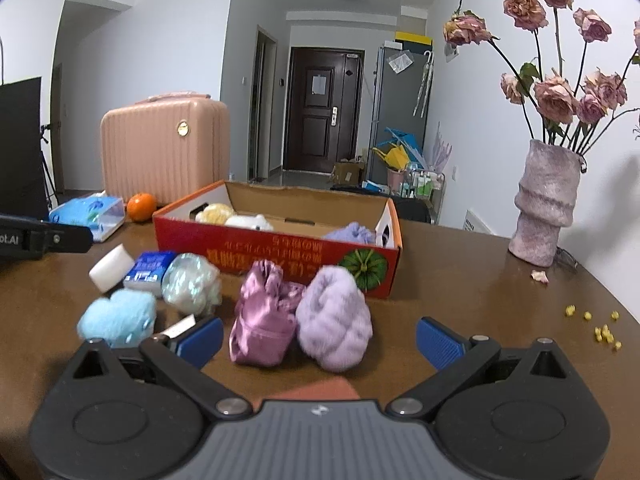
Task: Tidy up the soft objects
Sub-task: 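Move the right gripper down to the pink-red scouring pad on the table, then close the right gripper on the scouring pad and lift it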
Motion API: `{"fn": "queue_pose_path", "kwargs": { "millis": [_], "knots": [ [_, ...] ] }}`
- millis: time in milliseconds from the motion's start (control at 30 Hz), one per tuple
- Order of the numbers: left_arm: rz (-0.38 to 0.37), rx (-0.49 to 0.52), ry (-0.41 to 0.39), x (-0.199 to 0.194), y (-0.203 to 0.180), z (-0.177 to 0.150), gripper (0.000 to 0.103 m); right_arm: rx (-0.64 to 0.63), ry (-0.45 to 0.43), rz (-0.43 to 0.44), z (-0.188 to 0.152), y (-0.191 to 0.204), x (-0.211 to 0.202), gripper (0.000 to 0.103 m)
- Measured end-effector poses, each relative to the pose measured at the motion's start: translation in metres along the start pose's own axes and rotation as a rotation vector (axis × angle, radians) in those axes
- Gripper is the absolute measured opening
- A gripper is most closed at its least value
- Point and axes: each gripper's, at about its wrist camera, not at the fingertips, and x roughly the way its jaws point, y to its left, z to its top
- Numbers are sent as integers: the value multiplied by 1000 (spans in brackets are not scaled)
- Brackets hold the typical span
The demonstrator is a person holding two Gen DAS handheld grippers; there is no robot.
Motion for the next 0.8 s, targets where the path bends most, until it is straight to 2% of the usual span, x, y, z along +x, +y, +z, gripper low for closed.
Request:
{"fn": "queue_pose_path", "kwargs": {
  "millis": [433,800],
  "knots": [
    [-17,9,86,-14,3,-40,103,-30,89,0,-33,5,-21,103],
    [-29,-3,107,-11,3,-48,103,-29,144,20,-43,11,-20,103]
  ]
}}
